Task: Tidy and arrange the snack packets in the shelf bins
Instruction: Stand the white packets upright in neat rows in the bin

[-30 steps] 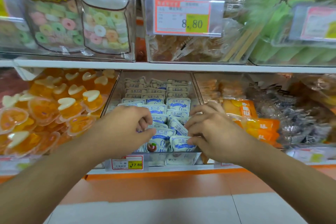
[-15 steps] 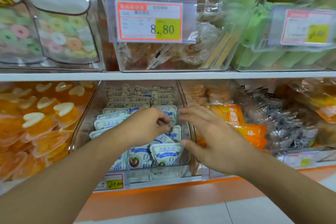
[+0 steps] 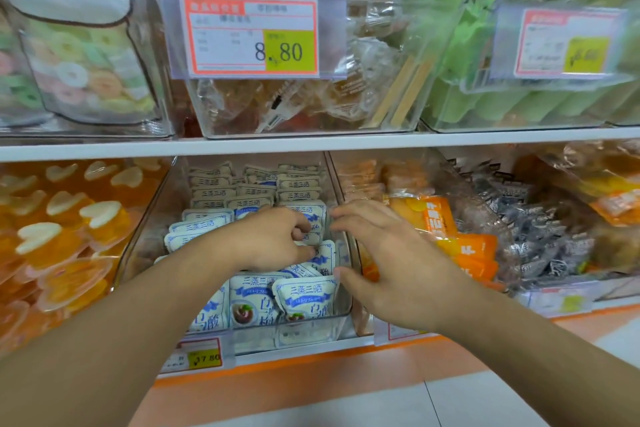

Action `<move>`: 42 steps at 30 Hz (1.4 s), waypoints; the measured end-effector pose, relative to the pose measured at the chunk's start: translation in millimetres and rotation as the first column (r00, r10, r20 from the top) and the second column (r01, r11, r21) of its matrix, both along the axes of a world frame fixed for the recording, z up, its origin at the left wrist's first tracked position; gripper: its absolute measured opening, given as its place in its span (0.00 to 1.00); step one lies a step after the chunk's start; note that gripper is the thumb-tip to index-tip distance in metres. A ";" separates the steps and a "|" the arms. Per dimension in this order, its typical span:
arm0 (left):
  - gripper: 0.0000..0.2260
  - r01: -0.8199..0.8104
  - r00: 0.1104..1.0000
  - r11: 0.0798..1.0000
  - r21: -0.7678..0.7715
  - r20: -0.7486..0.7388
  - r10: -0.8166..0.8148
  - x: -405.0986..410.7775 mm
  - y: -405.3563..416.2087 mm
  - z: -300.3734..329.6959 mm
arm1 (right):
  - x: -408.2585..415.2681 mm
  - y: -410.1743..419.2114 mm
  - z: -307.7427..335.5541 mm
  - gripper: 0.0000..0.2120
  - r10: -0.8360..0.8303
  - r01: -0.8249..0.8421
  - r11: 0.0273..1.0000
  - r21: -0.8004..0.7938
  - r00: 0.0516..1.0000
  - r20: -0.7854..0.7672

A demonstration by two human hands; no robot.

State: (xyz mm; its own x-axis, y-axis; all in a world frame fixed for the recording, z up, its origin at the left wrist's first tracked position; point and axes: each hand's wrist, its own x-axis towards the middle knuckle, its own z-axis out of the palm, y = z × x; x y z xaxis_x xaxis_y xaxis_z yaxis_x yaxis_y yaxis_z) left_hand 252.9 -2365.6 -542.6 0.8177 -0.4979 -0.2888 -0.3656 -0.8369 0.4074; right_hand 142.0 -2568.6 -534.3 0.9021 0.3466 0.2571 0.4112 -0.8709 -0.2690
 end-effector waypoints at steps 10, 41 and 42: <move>0.18 0.038 0.999 0.999 0.032 0.022 -0.038 -6.5 2.7 7.0 | -1.5 0.6 0.5 0.25 -0.010 0.010 1.000 -0.003 1.000 0.003; 0.24 0.015 0.953 0.999 -0.030 0.304 -0.005 -25.0 3.7 3.4 | -2.0 0.5 2.1 0.24 -0.016 0.016 1.000 -0.004 1.000 0.003; 0.26 0.016 0.951 1.000 -0.027 0.308 -0.007 -25.4 4.4 2.1 | -2.2 0.7 2.4 0.24 -0.021 0.021 1.000 -0.004 1.000 0.002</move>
State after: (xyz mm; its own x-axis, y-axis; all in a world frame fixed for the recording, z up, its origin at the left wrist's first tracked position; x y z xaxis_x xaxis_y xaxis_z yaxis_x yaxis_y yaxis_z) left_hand 227.5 -2361.2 -540.5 0.8588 -0.5123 -0.0097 -0.4867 -0.8215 0.2971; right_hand 139.8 -2567.9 -531.8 0.9085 0.3288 0.2579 0.3937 -0.8804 -0.2645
